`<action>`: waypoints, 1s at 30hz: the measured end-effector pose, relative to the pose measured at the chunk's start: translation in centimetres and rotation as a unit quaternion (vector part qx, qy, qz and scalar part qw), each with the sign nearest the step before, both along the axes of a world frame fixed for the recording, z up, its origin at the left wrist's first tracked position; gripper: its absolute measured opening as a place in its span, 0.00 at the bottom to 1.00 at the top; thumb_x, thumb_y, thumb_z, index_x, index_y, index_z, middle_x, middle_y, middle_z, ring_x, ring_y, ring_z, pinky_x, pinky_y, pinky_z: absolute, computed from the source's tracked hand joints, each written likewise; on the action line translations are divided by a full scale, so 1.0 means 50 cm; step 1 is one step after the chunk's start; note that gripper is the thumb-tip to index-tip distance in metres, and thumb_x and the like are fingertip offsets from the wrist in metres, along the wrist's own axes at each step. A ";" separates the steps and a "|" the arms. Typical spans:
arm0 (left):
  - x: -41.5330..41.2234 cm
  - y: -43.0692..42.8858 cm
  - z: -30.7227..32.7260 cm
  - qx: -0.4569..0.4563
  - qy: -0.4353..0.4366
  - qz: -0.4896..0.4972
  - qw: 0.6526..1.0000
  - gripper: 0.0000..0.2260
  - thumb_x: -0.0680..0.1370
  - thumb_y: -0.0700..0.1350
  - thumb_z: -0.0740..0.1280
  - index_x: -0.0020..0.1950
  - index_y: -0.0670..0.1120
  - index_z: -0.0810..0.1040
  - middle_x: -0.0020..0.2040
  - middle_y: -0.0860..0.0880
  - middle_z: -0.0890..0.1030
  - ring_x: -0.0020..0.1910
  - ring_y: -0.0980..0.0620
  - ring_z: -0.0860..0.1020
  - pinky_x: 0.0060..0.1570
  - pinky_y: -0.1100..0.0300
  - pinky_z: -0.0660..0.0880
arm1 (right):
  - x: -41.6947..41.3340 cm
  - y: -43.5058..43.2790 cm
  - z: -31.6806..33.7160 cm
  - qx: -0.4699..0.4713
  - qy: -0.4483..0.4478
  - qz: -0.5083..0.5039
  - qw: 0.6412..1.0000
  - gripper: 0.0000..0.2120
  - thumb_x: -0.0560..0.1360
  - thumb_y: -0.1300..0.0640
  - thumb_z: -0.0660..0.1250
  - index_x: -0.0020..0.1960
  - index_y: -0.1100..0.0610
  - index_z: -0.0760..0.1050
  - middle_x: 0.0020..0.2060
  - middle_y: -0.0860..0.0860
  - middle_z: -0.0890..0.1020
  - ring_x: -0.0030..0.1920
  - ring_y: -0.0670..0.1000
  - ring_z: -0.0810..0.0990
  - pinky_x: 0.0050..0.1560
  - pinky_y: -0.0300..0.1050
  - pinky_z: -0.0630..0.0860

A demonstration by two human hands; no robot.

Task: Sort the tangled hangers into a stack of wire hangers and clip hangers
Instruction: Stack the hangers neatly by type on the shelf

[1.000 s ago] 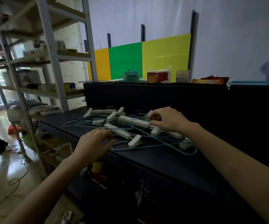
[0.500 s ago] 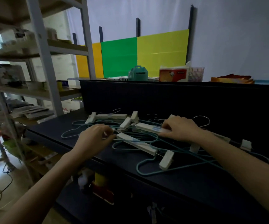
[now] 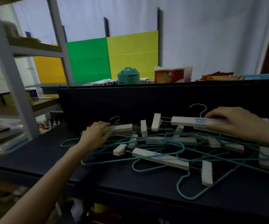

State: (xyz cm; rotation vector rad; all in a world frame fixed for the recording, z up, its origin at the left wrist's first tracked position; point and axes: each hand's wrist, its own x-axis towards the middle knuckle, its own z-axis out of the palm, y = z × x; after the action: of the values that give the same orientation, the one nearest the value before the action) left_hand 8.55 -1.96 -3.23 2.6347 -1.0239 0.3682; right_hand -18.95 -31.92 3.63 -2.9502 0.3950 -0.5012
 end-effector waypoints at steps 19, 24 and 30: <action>0.081 -0.032 0.049 -0.156 -0.103 -0.096 0.978 0.18 0.73 0.49 0.69 0.59 0.43 0.78 0.49 0.46 0.78 0.43 0.47 0.75 0.36 0.59 0.65 | -0.044 0.023 -0.014 0.016 -0.108 -0.117 0.987 0.31 0.63 0.30 0.56 0.56 0.48 0.75 0.48 0.44 0.76 0.48 0.49 0.75 0.49 0.51 0.74; -0.004 -0.091 0.085 -0.140 -0.167 -0.156 0.963 0.18 0.72 0.50 0.71 0.58 0.42 0.79 0.48 0.44 0.80 0.44 0.43 0.78 0.37 0.56 0.68 | -0.104 0.008 0.003 0.013 -0.154 -0.105 0.982 0.15 0.72 0.51 0.67 0.57 0.53 0.77 0.48 0.47 0.77 0.48 0.50 0.76 0.46 0.46 0.70; -0.165 -0.211 0.112 -0.136 -0.174 -0.226 0.949 0.18 0.72 0.53 0.70 0.58 0.46 0.79 0.48 0.47 0.79 0.43 0.46 0.78 0.34 0.57 0.68 | -0.271 -0.034 0.014 0.005 -0.184 -0.141 0.973 0.15 0.71 0.52 0.68 0.56 0.53 0.78 0.49 0.49 0.79 0.49 0.51 0.77 0.48 0.41 0.69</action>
State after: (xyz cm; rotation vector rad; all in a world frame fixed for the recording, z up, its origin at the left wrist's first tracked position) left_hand 0.30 -12.53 2.39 2.0511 -1.5185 0.8145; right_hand -32.50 -33.63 4.34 -2.7133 0.7674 -1.0532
